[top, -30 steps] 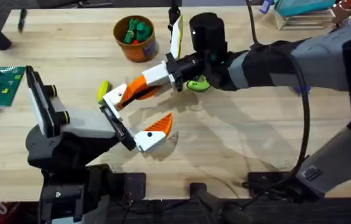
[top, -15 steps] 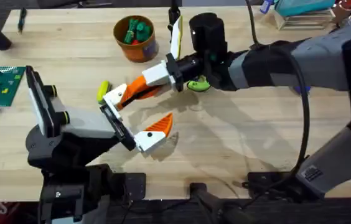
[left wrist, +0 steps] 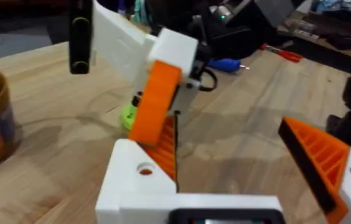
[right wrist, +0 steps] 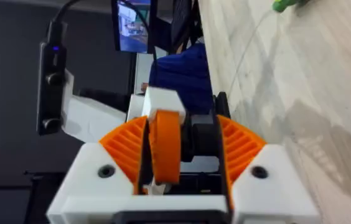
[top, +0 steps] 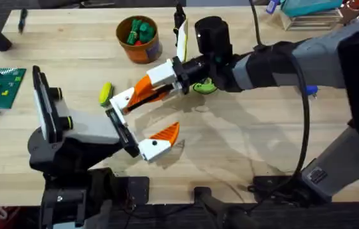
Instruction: Pick up the gripper from the table and insert it into the empty holder that is missing its gripper. Then pick up a screw, insert it into the mounting hole, and use the screwdriver to tighten it. Finally, clean up the table by picking up the vegetable and placing it into the bucket.
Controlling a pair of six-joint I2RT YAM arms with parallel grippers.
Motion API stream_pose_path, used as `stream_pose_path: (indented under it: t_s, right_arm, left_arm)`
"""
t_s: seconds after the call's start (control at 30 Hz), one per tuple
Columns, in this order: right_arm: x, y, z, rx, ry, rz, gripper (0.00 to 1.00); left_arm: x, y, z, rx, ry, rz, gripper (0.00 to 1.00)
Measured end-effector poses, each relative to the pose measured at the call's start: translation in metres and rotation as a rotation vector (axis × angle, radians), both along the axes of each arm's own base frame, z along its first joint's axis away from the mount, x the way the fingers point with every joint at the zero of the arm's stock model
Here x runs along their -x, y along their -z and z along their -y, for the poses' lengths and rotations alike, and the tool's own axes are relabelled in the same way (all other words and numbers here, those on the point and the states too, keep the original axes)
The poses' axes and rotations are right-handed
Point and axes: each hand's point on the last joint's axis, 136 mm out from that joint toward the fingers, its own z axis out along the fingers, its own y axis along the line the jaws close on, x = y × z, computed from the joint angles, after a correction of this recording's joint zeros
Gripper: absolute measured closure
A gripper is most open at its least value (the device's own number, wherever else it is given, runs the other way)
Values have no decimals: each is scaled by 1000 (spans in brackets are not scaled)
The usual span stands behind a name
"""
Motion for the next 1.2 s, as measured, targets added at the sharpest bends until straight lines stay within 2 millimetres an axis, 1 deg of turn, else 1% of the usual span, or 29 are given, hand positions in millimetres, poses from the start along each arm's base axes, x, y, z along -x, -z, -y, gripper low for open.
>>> stream_pose_path:
  t_s: [0.17,0.27,0.3,0.33,0.37,0.4,0.53,0.63,0.7,0.8,0.87,0.97,1.07,1.13,1.2]
  right_arm:
    - [-12,0,10,-5,23,-3,288]
    - [-22,-1,20,-11,44,-4,227]
    - [-25,-2,23,-12,53,-4,187]
    - [-30,-2,27,-14,64,-1,94]
    - [-35,-2,31,-18,77,9,29]
    - [-39,-2,35,-20,90,17,14]
    - [-56,3,53,-13,140,31,10]
    - [-65,11,66,6,177,32,10]
    - [-69,21,73,40,207,20,9]
    - [-73,42,83,117,254,8,20]
    - [-74,49,87,142,265,28,34]
    - [-74,49,89,161,260,63,36]
    - [-79,46,93,224,280,102,34]
    - [-82,41,98,269,288,123,33]
    - [-82,31,104,317,292,146,31]
  left_arm:
    - [6,0,4,4,43,-3,15]
    - [8,0,5,6,52,-5,15]
    - [8,0,5,6,53,-5,15]
    - [8,0,5,6,53,-5,15]
    - [8,0,5,6,53,-5,15]
    - [8,0,5,6,53,-5,15]
    - [8,0,5,6,53,-5,15]
    - [8,0,5,6,53,-5,15]
    - [8,0,5,6,53,-5,15]
    - [8,0,5,6,53,-5,15]
    - [8,0,5,6,53,-5,15]
    - [8,0,5,6,53,-5,15]
    - [8,0,5,6,53,-5,15]
    - [8,0,5,6,53,-5,15]
    - [8,0,5,6,53,-5,16]
